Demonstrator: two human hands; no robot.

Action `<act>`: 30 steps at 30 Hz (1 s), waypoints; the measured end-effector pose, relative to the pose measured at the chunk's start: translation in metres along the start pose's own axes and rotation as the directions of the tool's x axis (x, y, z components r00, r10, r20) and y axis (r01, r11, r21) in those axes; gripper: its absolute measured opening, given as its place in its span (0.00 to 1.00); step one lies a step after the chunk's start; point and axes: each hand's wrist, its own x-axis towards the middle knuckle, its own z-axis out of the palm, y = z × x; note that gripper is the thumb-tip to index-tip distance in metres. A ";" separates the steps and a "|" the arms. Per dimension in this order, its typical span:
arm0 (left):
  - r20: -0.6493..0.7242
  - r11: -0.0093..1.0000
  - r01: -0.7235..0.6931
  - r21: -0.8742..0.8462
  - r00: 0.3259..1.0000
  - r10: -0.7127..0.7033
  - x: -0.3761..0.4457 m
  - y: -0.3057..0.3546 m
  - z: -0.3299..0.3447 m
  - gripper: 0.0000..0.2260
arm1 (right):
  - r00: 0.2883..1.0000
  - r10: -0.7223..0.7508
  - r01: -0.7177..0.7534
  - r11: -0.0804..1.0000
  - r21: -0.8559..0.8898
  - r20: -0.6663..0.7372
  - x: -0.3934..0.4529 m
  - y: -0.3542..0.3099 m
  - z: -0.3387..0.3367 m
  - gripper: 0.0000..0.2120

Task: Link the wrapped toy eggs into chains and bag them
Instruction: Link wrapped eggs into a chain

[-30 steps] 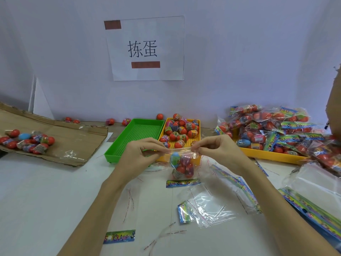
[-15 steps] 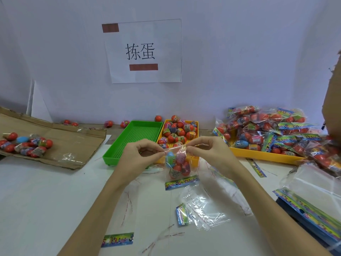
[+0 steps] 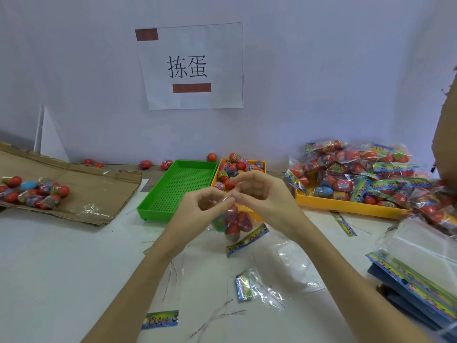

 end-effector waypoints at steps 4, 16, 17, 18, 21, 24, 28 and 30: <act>-0.172 0.990 0.037 -0.134 0.983 -0.060 0.001 0.000 0.006 0.05 | 0.995 0.062 -0.060 0.998 0.034 -0.076 0.002 -0.001 -0.010 0.11; -0.239 0.920 0.123 -0.373 0.945 -0.223 -0.001 0.003 0.018 0.03 | 0.970 0.240 -0.241 0.969 -0.059 -0.029 0.002 0.009 -0.026 0.04; -0.231 0.921 0.116 -0.372 0.949 -0.213 -0.001 0.004 0.017 0.03 | 0.966 0.257 -0.258 0.965 -0.039 -0.033 0.002 0.009 -0.026 0.04; -0.220 0.919 0.117 -0.376 0.952 -0.211 -0.001 0.005 0.017 0.03 | 0.961 0.274 -0.275 0.961 -0.022 -0.043 0.002 0.009 -0.026 0.04; -0.173 0.884 0.147 -0.444 0.954 -0.246 -0.001 0.005 0.015 0.03 | 0.946 0.315 -0.312 0.949 0.047 -0.072 0.002 0.008 -0.028 0.04; -0.125 0.843 0.163 -0.513 0.957 -0.261 0.001 0.006 0.013 0.05 | 0.937 0.334 -0.319 0.937 0.142 -0.100 0.003 0.004 -0.028 0.03; -0.110 0.847 0.187 -0.498 0.955 -0.275 0.002 0.006 0.012 0.02 | 0.943 0.316 -0.304 0.946 0.112 -0.105 0.004 0.003 -0.026 0.03; -0.093 0.846 0.195 -0.496 0.957 -0.275 0.002 0.006 0.011 0.02 | 0.941 0.325 -0.318 0.944 0.089 -0.092 0.004 0.004 -0.025 0.03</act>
